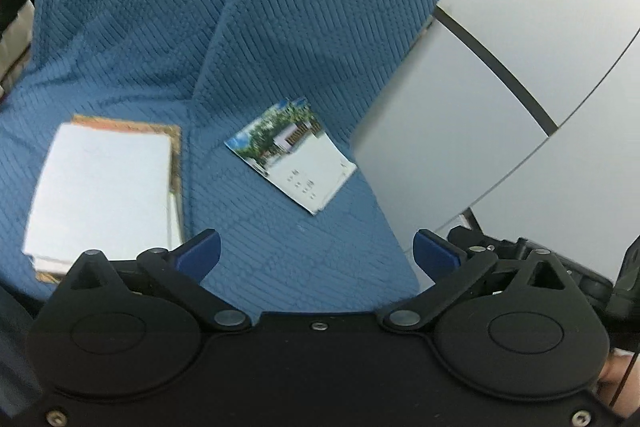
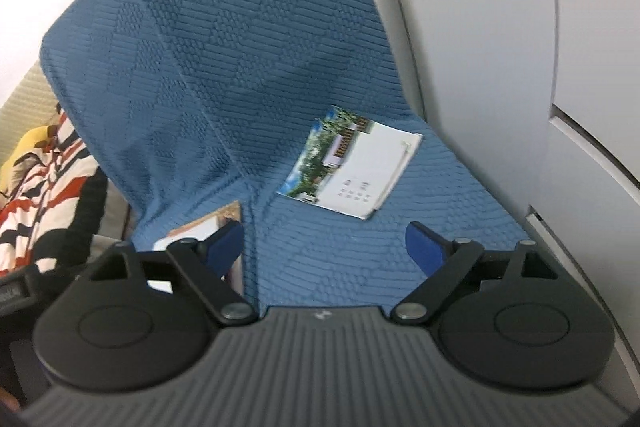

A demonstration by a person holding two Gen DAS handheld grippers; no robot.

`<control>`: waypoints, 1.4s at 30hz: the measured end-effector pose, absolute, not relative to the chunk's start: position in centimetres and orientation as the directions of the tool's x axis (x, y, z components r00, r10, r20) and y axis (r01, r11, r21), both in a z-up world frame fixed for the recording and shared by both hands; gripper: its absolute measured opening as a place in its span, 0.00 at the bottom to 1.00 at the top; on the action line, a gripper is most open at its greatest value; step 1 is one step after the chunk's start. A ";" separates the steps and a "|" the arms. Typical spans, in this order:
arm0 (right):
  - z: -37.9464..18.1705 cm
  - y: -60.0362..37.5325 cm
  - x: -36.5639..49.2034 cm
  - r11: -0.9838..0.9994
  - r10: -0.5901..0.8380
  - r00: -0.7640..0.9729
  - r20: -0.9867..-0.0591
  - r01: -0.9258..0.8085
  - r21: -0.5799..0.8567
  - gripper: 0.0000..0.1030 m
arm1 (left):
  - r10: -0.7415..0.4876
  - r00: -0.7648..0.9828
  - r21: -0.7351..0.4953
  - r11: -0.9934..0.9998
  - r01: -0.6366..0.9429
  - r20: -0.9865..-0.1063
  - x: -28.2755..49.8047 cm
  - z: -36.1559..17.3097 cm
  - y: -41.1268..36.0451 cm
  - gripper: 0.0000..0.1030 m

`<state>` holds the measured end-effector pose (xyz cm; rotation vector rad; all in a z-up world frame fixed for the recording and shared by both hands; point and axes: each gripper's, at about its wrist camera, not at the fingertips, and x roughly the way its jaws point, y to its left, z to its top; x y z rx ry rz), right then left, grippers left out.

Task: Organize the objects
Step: 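Raise both tools and move them over the last photo brochure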

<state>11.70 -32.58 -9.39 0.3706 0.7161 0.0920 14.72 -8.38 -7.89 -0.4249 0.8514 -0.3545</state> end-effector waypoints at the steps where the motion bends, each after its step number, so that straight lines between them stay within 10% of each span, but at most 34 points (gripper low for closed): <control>1: -9.5 -32.8 11.5 0.933 0.203 0.751 -0.628 0.047 0.358 0.87 | -0.468 0.605 -0.502 0.856 0.128 -0.644 14.8 -8.2 -8.7 1.00; 42: -17.8 -35.9 18.2 0.922 0.171 0.742 -0.648 0.111 0.370 0.87 | -0.454 0.597 -0.495 0.862 0.106 -0.662 22.9 -15.5 -12.6 0.99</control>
